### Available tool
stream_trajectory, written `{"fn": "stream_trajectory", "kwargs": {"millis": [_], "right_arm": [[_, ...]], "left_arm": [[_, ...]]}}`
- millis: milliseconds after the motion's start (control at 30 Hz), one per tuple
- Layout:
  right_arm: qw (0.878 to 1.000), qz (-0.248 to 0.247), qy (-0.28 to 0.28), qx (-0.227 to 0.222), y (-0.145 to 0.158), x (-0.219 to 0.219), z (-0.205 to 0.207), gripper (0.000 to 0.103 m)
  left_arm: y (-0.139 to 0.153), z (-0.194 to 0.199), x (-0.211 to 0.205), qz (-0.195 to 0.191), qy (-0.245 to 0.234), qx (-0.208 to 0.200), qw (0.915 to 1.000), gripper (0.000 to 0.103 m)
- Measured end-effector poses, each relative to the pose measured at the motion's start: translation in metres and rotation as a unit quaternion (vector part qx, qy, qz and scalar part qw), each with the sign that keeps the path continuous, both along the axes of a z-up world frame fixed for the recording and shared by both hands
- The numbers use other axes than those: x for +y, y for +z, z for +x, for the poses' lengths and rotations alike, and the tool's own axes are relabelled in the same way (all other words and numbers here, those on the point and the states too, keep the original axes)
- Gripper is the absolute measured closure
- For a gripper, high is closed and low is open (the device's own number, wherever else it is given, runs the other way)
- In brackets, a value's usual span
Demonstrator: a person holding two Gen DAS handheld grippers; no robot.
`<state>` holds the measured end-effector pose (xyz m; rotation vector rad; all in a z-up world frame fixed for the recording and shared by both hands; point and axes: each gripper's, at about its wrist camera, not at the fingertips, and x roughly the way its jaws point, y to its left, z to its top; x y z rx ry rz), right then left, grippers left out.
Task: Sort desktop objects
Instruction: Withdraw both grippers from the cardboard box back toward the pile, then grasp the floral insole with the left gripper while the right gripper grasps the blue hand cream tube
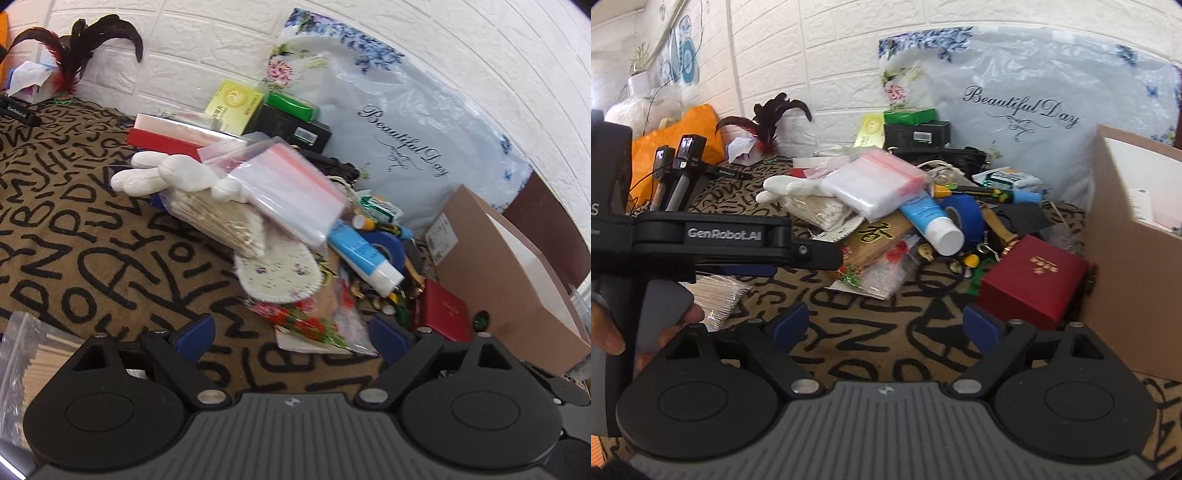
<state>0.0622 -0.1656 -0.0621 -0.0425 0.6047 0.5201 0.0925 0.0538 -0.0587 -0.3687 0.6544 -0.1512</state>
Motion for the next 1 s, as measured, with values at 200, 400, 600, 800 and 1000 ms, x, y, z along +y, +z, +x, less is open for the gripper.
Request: {"fn": "stream_trajectory", "kwargs": {"millis": [200,400,600,800,1000], "right_arm": [[1.0,0.002,0.009,-0.003,-0.006,0.022,0.023,0.016],[1.0,0.005,0.012,0.004,-0.014,0.041,0.047,0.017],[1.0,0.011,-0.001,0.028,-0.029,0.049,0.069,0.022],[1.0,0.019,0.013,0.019,-0.03,0.058,0.073,0.039],[1.0,0.004,0.019,-0.013,-0.017,0.061,0.062,0.084]], "left_arm": [[-0.003,0.022,0.006,-0.003,0.003,0.004,1.0,0.016],[-0.01,0.043,0.011,-0.008,-0.01,0.019,0.9997,0.03],[-0.014,0.053,0.017,-0.026,-0.016,0.022,0.9993,0.041],[-0.01,0.055,0.021,-0.018,-0.018,0.022,0.9994,0.042],[0.0,0.042,0.029,-0.033,-0.009,0.02,0.9992,0.043]]}}
